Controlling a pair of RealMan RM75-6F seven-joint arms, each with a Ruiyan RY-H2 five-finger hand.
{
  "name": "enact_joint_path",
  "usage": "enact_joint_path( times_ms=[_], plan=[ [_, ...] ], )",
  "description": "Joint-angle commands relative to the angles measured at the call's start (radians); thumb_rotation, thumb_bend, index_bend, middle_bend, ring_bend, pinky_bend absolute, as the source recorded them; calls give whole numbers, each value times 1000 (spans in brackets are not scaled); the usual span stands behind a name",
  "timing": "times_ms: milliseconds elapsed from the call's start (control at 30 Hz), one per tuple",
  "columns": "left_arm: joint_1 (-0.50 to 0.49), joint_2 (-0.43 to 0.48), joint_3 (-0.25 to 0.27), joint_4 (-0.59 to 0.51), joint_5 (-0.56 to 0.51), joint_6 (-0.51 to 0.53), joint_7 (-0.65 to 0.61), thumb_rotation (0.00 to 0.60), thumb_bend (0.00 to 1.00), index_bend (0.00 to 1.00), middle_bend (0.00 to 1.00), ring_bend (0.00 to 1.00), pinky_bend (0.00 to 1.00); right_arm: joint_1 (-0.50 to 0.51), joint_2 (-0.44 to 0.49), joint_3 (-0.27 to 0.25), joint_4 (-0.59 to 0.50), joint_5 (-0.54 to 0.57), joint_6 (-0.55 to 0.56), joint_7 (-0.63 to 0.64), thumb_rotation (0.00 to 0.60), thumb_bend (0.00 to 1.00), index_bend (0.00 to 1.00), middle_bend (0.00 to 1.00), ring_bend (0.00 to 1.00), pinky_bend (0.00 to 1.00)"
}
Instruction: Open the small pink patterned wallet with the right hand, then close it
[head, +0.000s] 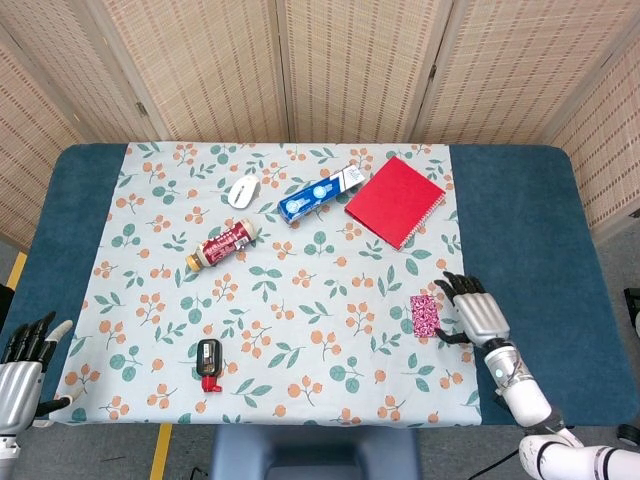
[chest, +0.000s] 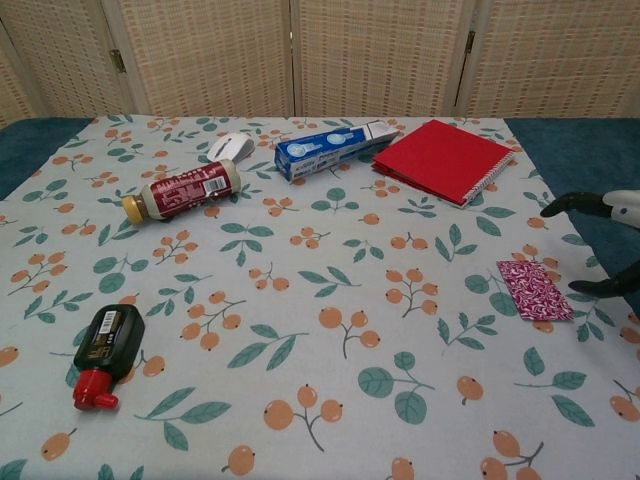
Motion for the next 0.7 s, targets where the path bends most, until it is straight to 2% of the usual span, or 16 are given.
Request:
enact_joint_path(
  times_ms=[33, 100, 233, 400, 533, 700],
  plan=[
    [-2, 1, -6, -7, -2, 4, 4, 600, 208, 140, 0, 65, 0, -79, 86, -9, -88, -99, 165, 0, 545, 324, 101, 69, 0, 0],
    [-3, 0, -11, -12, -3, 9, 16, 600, 209, 140, 0, 65, 0, -114, 112, -17, -116, -140, 236, -2, 599, 324, 117, 78, 0, 0],
    [-4, -9, -23, -29, -4, 25, 53, 600, 210, 139, 0, 66, 0, -204, 172, -42, -164, -237, 390, 29, 600, 323, 129, 88, 2, 0],
    [-6, -11, -32, -52, -6, 33, 86, 600, 210, 140, 0, 66, 0, -301, 217, -66, -178, -304, 519, 97, 600, 323, 129, 90, 3, 0],
    [-5, -12, -36, -72, -13, 34, 115, 600, 210, 140, 0, 66, 0, -353, 232, -80, -169, -353, 580, 135, 600, 324, 129, 90, 0, 0],
    [-7, -17, -40, -88, -15, 36, 137, 600, 210, 140, 0, 65, 0, -374, 231, -78, -155, -377, 581, 163, 600, 323, 129, 90, 0, 0]
  ],
)
